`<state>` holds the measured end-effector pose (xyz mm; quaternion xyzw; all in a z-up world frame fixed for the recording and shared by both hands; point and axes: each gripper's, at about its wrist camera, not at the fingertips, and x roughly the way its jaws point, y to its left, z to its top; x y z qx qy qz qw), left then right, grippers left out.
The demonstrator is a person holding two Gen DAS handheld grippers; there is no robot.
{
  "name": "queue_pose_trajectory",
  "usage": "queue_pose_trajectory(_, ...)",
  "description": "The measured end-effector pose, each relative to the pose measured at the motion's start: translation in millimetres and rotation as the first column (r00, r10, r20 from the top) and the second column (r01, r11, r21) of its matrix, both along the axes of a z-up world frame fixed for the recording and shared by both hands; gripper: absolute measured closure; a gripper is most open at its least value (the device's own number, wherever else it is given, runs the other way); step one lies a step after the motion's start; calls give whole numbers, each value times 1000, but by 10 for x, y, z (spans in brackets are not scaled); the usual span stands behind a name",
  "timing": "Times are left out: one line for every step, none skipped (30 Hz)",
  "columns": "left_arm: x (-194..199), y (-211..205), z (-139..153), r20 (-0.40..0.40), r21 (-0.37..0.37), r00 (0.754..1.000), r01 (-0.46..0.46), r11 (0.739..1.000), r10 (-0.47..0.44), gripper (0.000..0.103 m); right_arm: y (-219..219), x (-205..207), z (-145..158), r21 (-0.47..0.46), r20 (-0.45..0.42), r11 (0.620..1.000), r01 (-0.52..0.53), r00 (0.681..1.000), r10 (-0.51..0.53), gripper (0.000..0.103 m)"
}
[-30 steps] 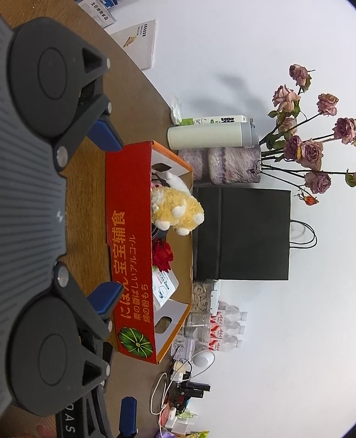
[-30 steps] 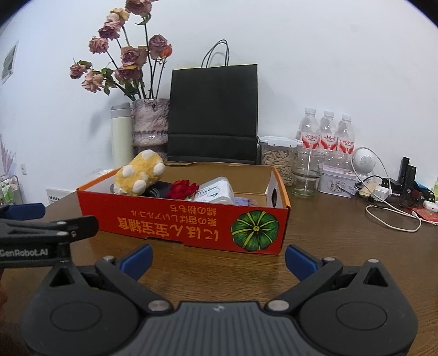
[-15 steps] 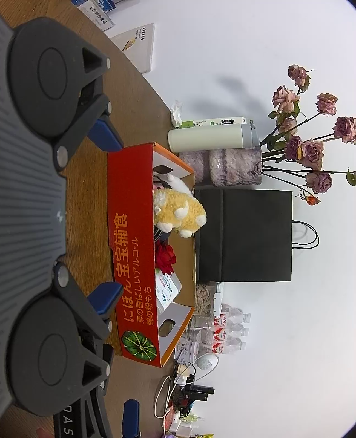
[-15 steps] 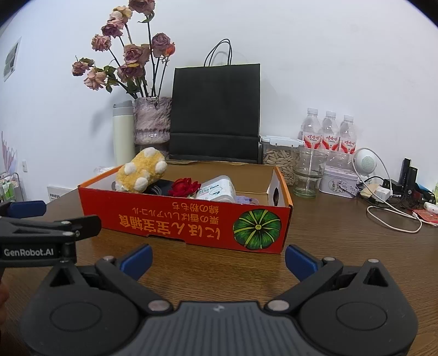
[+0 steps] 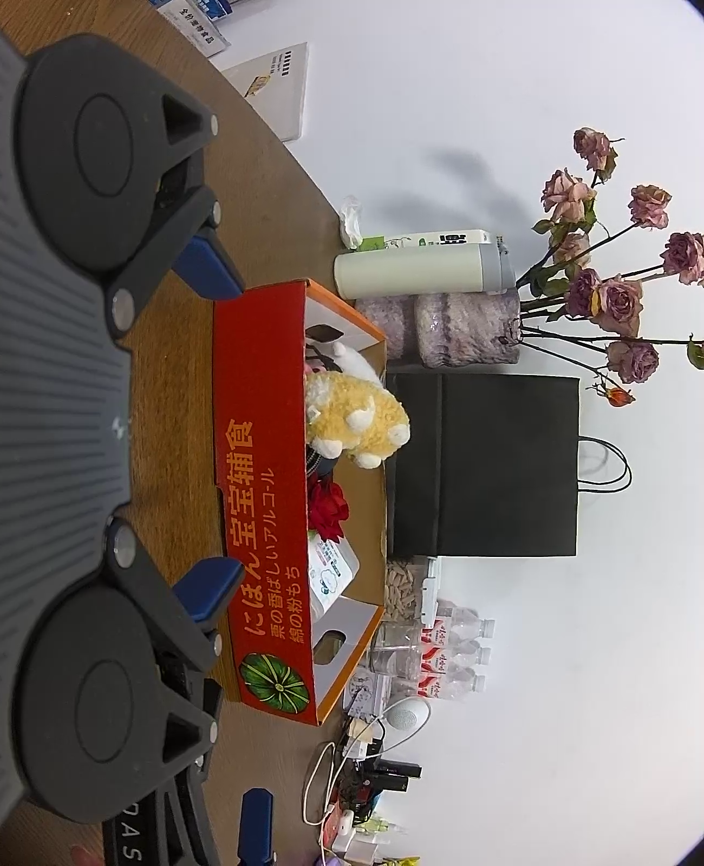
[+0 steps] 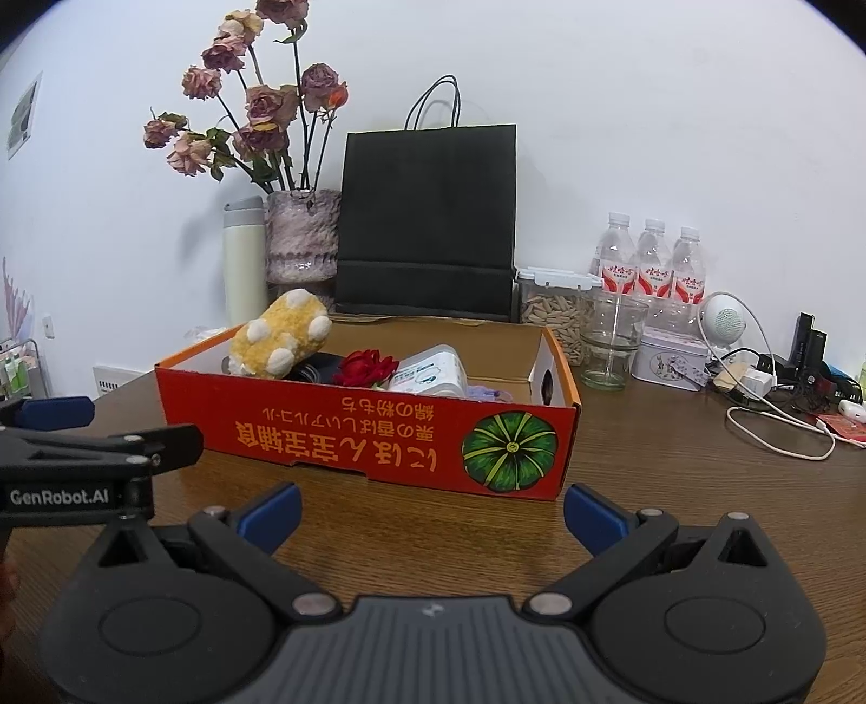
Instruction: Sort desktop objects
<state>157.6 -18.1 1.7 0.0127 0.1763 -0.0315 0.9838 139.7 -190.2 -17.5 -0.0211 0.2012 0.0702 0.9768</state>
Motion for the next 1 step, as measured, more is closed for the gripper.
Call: queue_pose_trajectory(-2, -2, 1, 1, 2, 1000, -1, 1000, 1, 0, 1, -1, 0, 0, 0, 1000, 0, 1000, 0, 0)
